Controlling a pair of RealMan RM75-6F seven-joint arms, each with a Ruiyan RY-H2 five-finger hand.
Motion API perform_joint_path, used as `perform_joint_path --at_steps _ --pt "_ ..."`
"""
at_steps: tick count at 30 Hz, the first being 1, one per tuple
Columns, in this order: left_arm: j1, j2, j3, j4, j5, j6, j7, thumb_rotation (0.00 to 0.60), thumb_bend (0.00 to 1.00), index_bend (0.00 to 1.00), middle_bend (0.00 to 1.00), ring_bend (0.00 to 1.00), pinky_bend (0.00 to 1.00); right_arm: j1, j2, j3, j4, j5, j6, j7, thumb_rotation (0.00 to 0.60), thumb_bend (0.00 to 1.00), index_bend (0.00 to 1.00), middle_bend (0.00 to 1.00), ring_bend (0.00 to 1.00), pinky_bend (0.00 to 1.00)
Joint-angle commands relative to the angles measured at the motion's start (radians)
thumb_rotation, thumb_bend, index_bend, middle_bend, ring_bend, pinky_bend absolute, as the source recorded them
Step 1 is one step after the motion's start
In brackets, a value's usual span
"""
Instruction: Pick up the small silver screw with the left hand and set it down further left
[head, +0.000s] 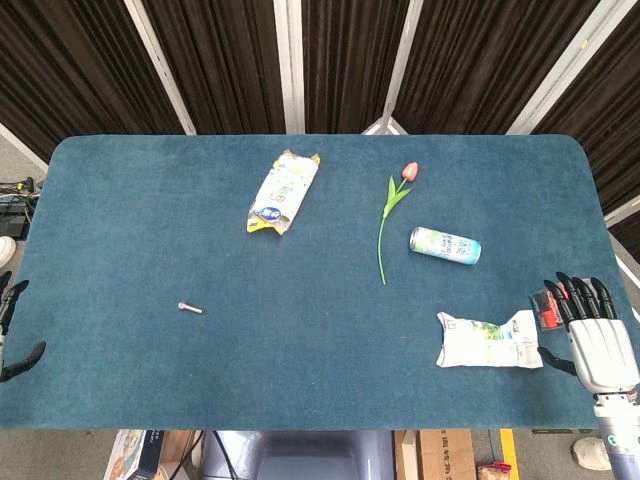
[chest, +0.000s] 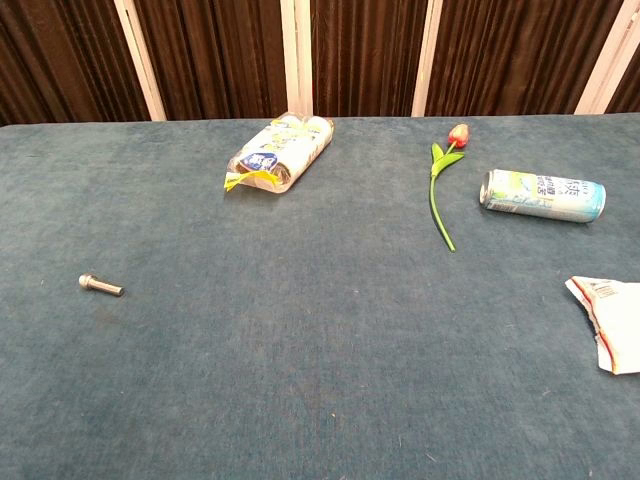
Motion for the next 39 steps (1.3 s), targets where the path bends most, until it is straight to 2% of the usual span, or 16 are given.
perform_joint_path --at_steps 1,22,39 --pt "-0.001 -0.001 0.0 -0.001 -0.001 -0.003 0.003 0.6 0.35 0.12 0.0 0.0 0.0 -0.003 0.002 -0.003 -0.001 -0.002 0.004 0.0 0.6 0.1 0.13 0.1 0.09 0.0" --pt "-0.003 -0.003 0.008 -0.01 0.004 -0.021 0.015 0.6 0.35 0.13 0.0 0.0 0.0 -0.009 0.013 -0.003 -0.022 0.007 0.003 0.006 0.6 0.1 0.13 0.1 0.09 0.0" --pt "-0.05 -0.002 -0.004 0.01 -0.009 -0.096 0.017 0.6 0.35 0.16 0.0 0.0 0.0 -0.01 0.004 -0.004 -0.024 0.003 0.008 -0.006 0.6 0.1 0.13 0.1 0.09 0.0"
